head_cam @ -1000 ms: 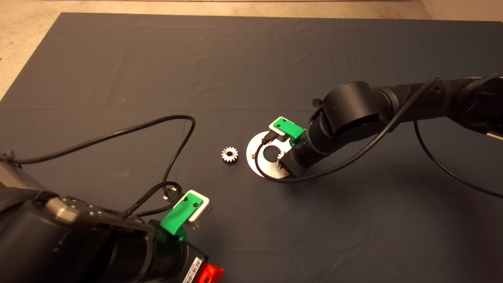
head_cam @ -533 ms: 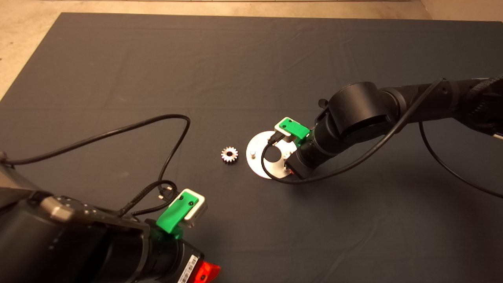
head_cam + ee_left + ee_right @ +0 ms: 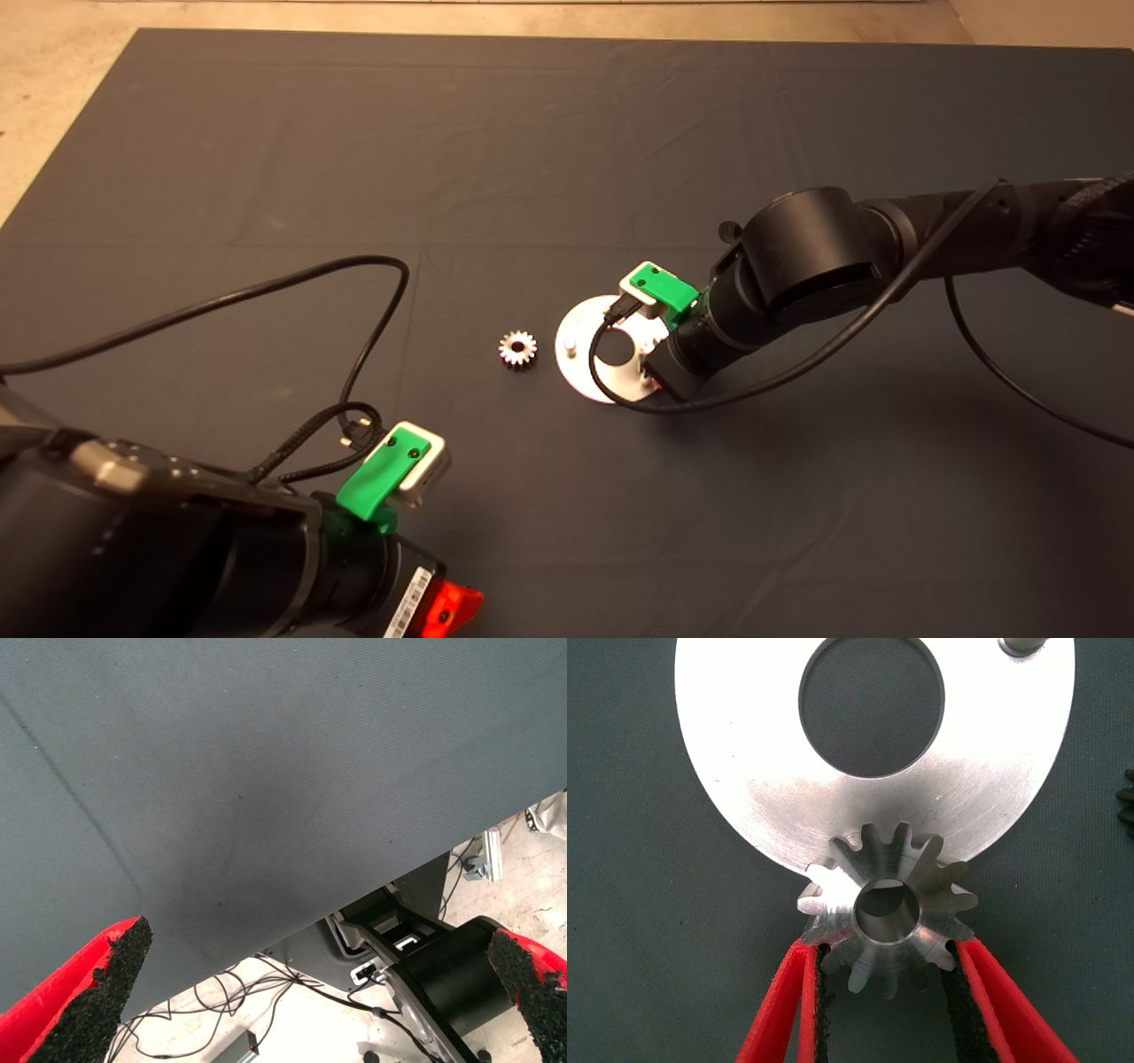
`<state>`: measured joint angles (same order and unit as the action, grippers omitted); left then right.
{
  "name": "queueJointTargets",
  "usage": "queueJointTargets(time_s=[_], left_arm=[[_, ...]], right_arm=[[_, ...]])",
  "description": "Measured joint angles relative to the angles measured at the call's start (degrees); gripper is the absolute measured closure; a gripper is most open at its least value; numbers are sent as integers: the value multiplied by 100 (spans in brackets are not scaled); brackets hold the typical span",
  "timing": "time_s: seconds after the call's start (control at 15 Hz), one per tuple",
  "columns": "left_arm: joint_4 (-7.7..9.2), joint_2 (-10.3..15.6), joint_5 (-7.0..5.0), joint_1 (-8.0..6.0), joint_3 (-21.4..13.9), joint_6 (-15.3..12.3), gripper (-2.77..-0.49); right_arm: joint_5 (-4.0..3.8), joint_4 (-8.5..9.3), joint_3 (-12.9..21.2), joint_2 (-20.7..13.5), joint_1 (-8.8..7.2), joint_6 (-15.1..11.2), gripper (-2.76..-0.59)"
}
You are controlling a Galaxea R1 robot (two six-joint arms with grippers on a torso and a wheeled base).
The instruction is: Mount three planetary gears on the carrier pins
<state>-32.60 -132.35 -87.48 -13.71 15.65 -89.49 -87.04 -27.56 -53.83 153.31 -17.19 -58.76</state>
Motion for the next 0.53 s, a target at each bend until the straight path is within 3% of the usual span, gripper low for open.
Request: queueJointTargets(time_s=[0.33,0.53], left_arm=[[2,3,0,-1,0,40,-277],[1,16,0,0,0,48,-277]], right_arm=[[0,-16,0,17,53,0,-76],[1,-138,4,17,99,0,-76]])
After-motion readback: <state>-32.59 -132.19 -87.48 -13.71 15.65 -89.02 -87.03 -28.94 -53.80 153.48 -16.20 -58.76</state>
